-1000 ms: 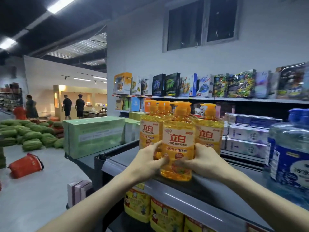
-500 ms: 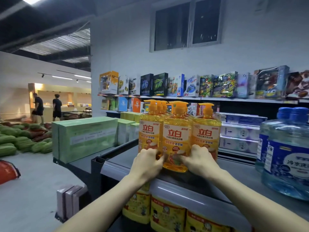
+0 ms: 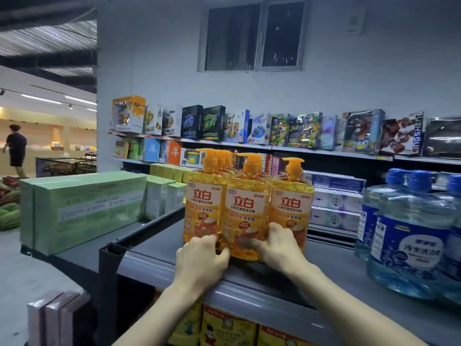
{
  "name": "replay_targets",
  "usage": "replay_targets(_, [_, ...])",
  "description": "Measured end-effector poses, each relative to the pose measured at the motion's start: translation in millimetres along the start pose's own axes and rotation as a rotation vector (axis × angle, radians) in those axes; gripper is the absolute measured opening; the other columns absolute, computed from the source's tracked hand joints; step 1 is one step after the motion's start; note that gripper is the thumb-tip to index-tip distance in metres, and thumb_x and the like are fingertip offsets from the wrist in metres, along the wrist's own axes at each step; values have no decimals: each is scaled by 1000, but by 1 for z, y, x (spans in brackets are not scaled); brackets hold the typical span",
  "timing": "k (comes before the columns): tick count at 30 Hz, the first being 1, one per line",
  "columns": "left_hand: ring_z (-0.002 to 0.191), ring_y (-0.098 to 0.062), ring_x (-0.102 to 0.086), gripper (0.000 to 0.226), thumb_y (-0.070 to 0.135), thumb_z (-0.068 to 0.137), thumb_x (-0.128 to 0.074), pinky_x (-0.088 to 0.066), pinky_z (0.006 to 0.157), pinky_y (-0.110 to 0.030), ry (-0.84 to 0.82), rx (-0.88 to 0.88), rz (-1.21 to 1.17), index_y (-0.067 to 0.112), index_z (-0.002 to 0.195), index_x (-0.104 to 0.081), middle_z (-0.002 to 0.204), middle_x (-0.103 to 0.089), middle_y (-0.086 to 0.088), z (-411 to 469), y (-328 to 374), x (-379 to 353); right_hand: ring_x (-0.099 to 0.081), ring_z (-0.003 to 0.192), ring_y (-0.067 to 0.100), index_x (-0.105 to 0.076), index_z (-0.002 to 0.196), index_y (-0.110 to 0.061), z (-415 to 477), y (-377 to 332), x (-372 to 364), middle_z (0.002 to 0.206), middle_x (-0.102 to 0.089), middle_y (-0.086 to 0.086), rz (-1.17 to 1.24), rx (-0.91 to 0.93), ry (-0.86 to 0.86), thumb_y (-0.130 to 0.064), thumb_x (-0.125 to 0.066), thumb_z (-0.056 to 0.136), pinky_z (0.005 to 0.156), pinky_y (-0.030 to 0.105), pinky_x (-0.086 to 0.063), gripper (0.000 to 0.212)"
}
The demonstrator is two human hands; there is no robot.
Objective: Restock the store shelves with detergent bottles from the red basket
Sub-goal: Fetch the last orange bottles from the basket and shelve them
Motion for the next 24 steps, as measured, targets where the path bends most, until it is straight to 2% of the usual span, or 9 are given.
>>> replay_targets(4, [86,-20,-69,33,53,99,-53,-56,81,-38,25,29,-4,25,88,-65,89,-71,9,0,1,3,-67,123,21,-66,137,-25,-6,-1,2,132,-72,-6,36,-29,2,-54,-76,92,107,36,-53,54])
replay_targets(10, [87,-24,-70,31,49,99,-56,-54,79,-38,20,69,-38,23,87,-66,89,-72,6,-2,4,5,-73,107,20,-70,133,-28,-9,-4,2,124,-76,-6,41,-91,-31,-58,-78,89,101,41,-59,55])
replay_targets(14, [94,-27,-69,30,47,98,-56,-46,74,-35,-29,103,-18,21,96,-71,96,-74,3,-3,3,4,-69,117,23,-67,136,-23,-17,-8,1,129,-73,-2,36,-124,-88,-54,-78,90,95,30,-52,56])
replay_targets(18, [98,-30,-68,25,44,96,-56,-54,82,-40,-119,99,-32,23,102,-69,102,-73,0,-6,17,4,-62,129,26,-62,143,-20,-30,-10,4,141,-67,0,25,-111,-163,-39,-73,98,103,32,-47,49])
replay_targets(21, [100,-31,-68,26,45,95,-56,-56,85,-41,-172,102,29,22,105,-65,106,-72,-3,-12,33,5,-62,130,26,-62,140,-22,-50,-11,14,141,-67,0,-38,-64,-200,-44,-67,101,109,34,-45,45])
replay_targets(24, [110,-30,-67,34,44,96,-56,-57,93,-43,-207,70,62,20,117,-68,117,-73,-4,-23,60,5,-65,120,26,-63,133,-27,-73,-4,32,134,-70,0,-150,-36,-212,-61,-61,96,105,40,-53,50])
Point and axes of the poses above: each hand's wrist, its own z-axis towards the middle knuckle, its own x-axis out of the back of the hand, y = z × x, the point moved 10 cm from there along z, towards the middle knuckle
